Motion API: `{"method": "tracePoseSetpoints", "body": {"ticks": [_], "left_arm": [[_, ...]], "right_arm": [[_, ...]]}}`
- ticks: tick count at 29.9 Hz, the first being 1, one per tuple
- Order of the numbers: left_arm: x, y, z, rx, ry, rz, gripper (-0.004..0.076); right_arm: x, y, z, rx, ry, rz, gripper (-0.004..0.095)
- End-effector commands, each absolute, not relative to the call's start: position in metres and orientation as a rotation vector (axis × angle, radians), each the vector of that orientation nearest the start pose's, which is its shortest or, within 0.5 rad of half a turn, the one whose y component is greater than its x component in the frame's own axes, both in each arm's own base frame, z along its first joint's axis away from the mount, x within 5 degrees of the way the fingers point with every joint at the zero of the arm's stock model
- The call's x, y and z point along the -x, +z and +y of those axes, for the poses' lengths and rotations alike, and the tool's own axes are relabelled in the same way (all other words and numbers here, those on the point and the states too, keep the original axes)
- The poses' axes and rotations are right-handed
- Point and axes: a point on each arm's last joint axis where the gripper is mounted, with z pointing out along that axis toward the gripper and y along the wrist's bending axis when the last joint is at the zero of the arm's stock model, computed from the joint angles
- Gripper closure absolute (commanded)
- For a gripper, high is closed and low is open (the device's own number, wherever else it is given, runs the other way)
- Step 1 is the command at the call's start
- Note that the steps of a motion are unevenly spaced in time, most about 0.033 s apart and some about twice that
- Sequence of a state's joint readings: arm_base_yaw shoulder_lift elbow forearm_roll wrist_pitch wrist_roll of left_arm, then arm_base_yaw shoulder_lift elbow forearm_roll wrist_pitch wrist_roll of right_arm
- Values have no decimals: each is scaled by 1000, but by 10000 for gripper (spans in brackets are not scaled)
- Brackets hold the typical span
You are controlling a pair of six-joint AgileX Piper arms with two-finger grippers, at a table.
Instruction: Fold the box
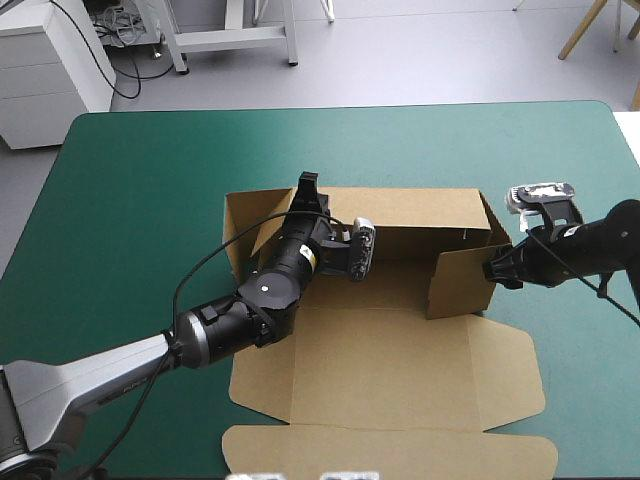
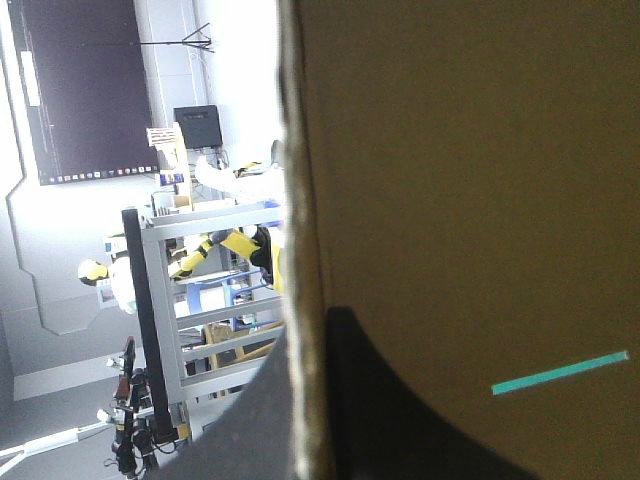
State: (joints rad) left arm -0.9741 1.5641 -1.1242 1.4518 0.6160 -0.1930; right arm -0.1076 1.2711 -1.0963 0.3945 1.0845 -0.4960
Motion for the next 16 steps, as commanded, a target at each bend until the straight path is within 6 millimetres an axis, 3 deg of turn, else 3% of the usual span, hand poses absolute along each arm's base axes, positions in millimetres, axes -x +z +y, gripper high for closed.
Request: {"method": "tracePoseSetpoints", "body": {"ticks": [1,8,16], "left_arm": [[-235,329,-254,-1512,790,1215,734],[-235,329,-254,-1512,790,1215,734],[-234,328,-257,-1542,786,1181,734]], "right_arm": [[-242,332,10,459,346,2487,355],[-241,317,16,657,372,2391,355],[-247,319,22,627,429,2280,356]]}}
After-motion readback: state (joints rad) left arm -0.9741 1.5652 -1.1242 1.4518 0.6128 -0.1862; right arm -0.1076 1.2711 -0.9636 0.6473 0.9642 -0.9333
